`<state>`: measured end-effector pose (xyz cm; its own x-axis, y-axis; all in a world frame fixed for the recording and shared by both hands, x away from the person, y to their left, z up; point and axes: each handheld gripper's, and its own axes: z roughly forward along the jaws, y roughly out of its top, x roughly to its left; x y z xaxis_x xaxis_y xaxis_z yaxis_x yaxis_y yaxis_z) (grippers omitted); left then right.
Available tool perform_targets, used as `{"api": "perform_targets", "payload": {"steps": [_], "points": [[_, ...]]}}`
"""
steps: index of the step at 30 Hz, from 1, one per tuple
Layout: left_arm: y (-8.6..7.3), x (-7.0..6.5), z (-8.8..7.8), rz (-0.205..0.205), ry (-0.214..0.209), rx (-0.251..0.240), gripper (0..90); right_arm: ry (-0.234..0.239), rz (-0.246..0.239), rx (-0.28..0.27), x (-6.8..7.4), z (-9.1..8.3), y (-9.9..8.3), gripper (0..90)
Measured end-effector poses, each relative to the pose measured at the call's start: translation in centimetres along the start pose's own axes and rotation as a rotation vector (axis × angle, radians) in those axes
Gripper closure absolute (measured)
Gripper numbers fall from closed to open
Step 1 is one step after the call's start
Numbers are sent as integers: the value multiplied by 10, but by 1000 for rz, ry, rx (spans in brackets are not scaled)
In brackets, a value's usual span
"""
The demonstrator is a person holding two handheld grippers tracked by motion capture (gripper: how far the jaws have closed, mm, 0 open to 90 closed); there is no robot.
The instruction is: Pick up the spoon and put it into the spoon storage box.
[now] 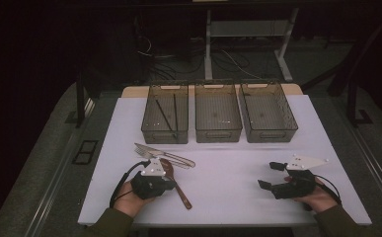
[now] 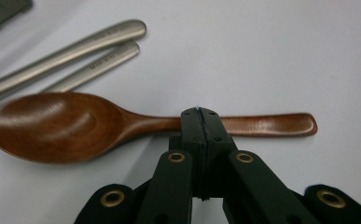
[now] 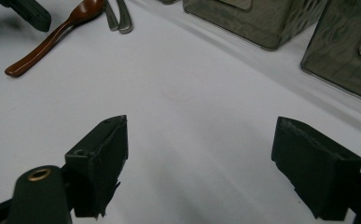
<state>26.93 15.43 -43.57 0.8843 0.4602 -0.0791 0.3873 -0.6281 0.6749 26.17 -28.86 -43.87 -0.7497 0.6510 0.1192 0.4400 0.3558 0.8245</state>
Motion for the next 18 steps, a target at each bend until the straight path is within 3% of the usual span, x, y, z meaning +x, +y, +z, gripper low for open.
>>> {"api": "perform_targets", "payload": {"steps": [18], "points": [[8, -10, 15, 27, -54, 9, 892, 4, -1, -3, 0, 1, 0, 189]]}}
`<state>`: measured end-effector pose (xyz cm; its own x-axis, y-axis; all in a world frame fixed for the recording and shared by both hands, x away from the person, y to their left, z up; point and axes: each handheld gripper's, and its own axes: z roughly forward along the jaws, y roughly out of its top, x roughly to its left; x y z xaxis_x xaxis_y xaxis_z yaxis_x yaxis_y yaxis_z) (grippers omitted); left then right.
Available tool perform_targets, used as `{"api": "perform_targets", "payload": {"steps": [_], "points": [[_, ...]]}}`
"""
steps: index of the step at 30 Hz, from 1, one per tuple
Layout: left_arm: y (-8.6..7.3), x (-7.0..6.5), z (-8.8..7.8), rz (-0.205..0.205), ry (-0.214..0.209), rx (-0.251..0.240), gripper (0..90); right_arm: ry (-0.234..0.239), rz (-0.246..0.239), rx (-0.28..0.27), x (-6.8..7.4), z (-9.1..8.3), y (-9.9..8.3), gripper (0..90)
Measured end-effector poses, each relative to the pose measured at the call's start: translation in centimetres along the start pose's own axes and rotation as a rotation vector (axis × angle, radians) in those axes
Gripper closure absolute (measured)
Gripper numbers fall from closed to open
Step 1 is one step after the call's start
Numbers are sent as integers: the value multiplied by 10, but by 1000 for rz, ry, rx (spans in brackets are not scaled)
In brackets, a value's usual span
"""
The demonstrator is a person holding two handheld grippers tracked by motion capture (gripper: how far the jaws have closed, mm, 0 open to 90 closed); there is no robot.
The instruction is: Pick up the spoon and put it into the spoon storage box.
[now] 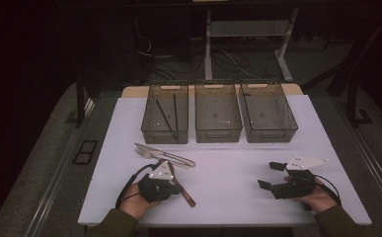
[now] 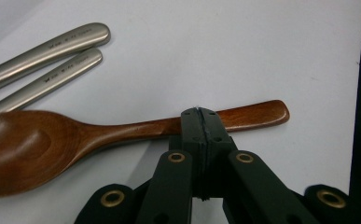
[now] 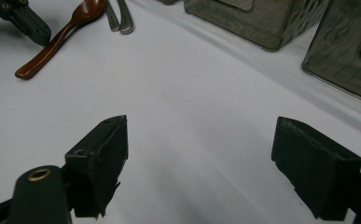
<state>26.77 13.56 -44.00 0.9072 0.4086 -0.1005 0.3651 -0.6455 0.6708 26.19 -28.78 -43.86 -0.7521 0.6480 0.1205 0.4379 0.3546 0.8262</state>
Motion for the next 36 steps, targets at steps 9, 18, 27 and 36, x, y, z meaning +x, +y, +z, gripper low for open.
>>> {"api": "perform_targets", "payload": {"steps": [9, 18, 27, 36], "points": [[10, 1, 10, 27, 11, -11, 892, -1, 0, 0, 0, 0, 0, 189], [23, 2, 23, 58, 26, -17, 892, -2, 0, 0, 0, 0, 0, 189], [37, 9, 35, 69, 59, -22, 893, 1, -1, -3, 0, 0, 0, 189], [48, 16, 44, 68, 77, -30, 893, 1, 0, -3, -1, 0, 0, 189]]}}
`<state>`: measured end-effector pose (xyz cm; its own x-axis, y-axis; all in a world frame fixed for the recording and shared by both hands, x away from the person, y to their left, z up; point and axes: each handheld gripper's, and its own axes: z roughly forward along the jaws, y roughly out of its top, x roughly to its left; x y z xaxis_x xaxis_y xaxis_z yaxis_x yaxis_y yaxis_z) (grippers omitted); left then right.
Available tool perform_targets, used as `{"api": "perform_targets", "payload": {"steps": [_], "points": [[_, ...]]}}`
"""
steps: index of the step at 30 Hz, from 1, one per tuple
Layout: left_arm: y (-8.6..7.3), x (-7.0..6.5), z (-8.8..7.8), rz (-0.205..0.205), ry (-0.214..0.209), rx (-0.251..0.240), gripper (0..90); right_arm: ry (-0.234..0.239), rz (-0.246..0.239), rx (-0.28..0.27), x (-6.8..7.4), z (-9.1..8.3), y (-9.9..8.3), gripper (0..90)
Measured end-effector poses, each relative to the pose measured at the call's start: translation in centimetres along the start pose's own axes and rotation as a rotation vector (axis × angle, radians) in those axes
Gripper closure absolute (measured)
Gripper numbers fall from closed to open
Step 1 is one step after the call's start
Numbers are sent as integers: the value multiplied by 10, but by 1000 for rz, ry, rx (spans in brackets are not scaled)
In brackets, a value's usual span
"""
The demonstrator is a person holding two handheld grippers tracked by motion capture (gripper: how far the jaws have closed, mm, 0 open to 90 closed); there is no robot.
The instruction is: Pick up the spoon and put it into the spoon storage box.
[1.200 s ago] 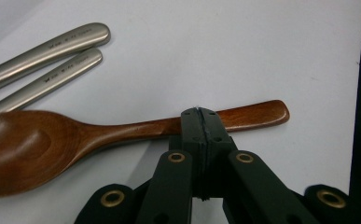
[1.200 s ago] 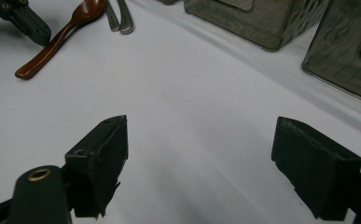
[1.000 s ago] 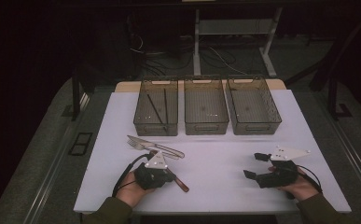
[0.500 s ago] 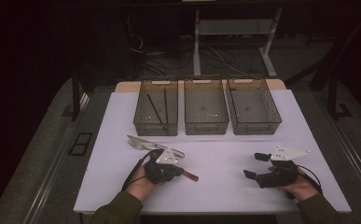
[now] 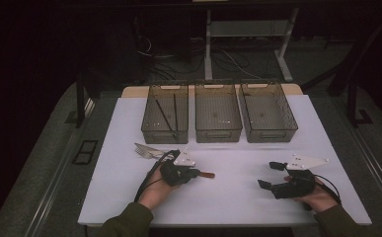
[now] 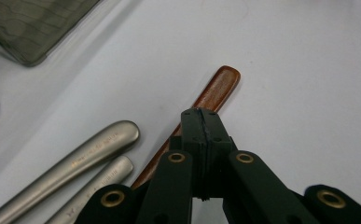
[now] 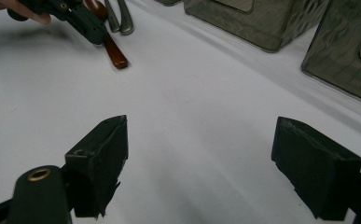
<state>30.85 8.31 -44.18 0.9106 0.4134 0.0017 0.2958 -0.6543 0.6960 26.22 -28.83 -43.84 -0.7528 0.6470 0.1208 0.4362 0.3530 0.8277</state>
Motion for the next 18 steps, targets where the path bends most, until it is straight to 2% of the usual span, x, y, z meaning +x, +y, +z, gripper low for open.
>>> {"api": "perform_targets", "payload": {"steps": [9, 12, 13, 16, 18], "points": [[4, 3, 1, -2, -2, -14, 892, 3, -1, -2, 0, 0, 0, 189], [4, 4, -6, -23, -23, -53, 890, 3, -1, -2, 0, 0, 0, 189], [4, 5, -9, -25, -25, -62, 850, 4, 0, -2, 0, 0, 0, 189], [3, 7, -18, -49, -34, -91, 813, 4, 0, -2, 0, 0, 0, 189], [1, 10, -26, -64, -21, -107, 758, 4, 0, -2, 0, 0, 0, 188]]}}
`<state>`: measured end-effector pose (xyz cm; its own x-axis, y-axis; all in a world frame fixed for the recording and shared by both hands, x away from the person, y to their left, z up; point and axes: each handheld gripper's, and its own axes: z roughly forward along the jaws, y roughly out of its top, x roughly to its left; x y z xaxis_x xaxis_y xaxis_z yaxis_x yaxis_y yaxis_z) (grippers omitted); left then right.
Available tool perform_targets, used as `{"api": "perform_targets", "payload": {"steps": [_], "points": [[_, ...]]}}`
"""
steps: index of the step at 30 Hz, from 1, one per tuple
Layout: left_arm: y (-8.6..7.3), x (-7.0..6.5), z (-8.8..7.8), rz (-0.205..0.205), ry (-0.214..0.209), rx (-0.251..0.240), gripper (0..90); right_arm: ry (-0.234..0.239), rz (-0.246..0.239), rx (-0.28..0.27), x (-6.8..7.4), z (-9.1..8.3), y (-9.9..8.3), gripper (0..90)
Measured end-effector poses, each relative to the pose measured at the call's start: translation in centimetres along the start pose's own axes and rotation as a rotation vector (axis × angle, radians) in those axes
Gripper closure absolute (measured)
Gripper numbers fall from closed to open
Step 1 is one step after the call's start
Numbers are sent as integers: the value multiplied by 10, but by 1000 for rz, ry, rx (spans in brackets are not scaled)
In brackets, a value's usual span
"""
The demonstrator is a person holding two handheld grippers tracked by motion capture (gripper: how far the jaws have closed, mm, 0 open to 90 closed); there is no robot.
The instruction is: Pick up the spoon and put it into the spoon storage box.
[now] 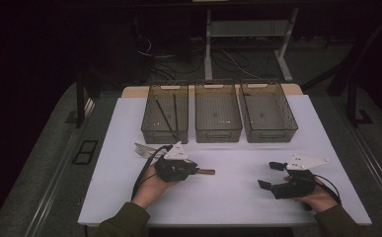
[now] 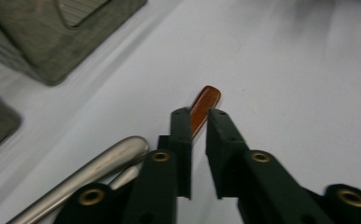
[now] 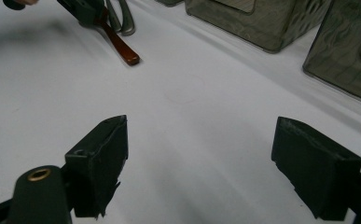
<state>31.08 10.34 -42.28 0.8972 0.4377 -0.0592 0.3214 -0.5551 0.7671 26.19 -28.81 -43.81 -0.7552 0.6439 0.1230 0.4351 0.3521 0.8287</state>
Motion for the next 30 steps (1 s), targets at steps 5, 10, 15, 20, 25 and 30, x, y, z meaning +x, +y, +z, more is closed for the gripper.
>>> {"api": "perform_targets", "payload": {"steps": [5, 10, 15, 20, 25, 30], "points": [[-6, 13, -23, -42, 44, -29, 621, 0, 0, 2, 0, 0, 0, 189], [-20, 29, -43, -82, 99, -30, 505, 1, -1, 3, 0, 0, 0, 189], [-32, 44, -51, -126, 139, -22, 435, 0, -1, 5, 0, 1, 0, 189], [-36, 49, -47, -140, 138, 7, 388, 0, 2, 6, 0, 1, 0, 189], [-38, 50, -38, -131, 133, 51, 380, 0, -2, 6, 0, 1, 0, 189], [-38, 49, -33, -120, 127, 81, 381, 0, -2, 6, 0, 1, 0, 189]]}}
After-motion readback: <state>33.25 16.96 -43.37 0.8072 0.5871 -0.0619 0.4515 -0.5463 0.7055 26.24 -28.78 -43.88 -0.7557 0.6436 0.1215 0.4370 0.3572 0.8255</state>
